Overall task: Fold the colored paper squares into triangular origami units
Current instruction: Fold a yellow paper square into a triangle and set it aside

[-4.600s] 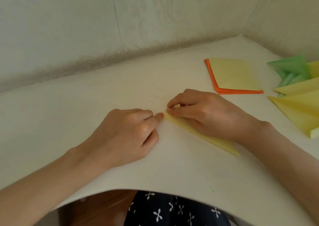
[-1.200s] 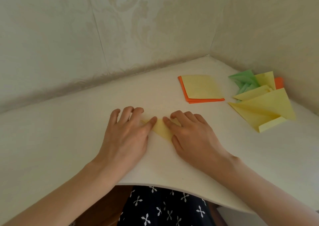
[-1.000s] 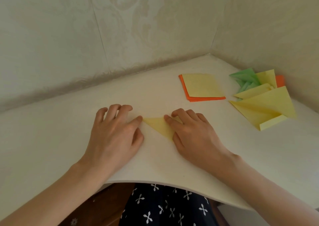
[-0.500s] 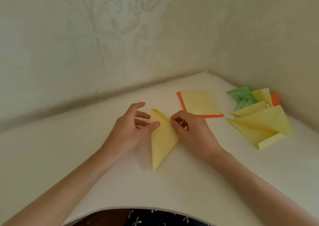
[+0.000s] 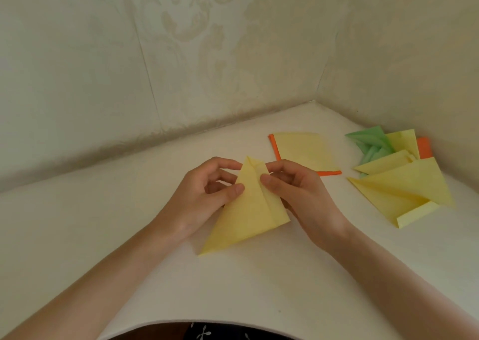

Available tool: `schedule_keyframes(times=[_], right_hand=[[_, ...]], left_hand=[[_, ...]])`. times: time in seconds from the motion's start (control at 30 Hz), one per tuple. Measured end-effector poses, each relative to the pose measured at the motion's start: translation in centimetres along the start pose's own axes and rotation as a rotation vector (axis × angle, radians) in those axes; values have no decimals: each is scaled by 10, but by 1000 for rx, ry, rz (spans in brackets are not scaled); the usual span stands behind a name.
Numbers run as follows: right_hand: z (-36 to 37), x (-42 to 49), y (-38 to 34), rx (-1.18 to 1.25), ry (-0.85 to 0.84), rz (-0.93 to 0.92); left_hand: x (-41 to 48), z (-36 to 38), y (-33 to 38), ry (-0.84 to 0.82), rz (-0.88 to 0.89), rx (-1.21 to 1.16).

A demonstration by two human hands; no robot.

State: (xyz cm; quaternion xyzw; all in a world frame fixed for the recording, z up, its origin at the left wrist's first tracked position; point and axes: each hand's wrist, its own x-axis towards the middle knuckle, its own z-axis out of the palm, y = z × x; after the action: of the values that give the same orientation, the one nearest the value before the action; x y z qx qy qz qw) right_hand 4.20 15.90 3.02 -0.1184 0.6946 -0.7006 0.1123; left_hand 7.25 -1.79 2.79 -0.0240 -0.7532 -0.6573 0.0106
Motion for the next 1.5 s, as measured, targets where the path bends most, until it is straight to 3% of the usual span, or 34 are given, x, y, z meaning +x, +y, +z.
schedule_keyframes(times=[0.13, 0.37, 0.7, 0.8, 1.03, 1.3, 1.5], right_hand=[[1, -3, 1, -79, -21, -54], [6, -7, -2, -133, -46, -121], [1, -7, -8, 8, -112, -42], [-4, -3, -10, -26, -77, -28], [0, -6, -10, -108, -111, -43], [-8, -4, -15, 123, -213, 82], [-16, -5, -22, 130, -311, 165]], left_hand=[[-5, 8, -2, 100, 65, 209], [-17, 23, 0, -45, 62, 461], [-11, 21, 6, -184, -79, 215], [-6, 15, 18, -138, -138, 79], [8, 25, 31, -10, -165, 90], [7, 30, 27, -84, -165, -88], [7, 14, 23, -210, -170, -332]])
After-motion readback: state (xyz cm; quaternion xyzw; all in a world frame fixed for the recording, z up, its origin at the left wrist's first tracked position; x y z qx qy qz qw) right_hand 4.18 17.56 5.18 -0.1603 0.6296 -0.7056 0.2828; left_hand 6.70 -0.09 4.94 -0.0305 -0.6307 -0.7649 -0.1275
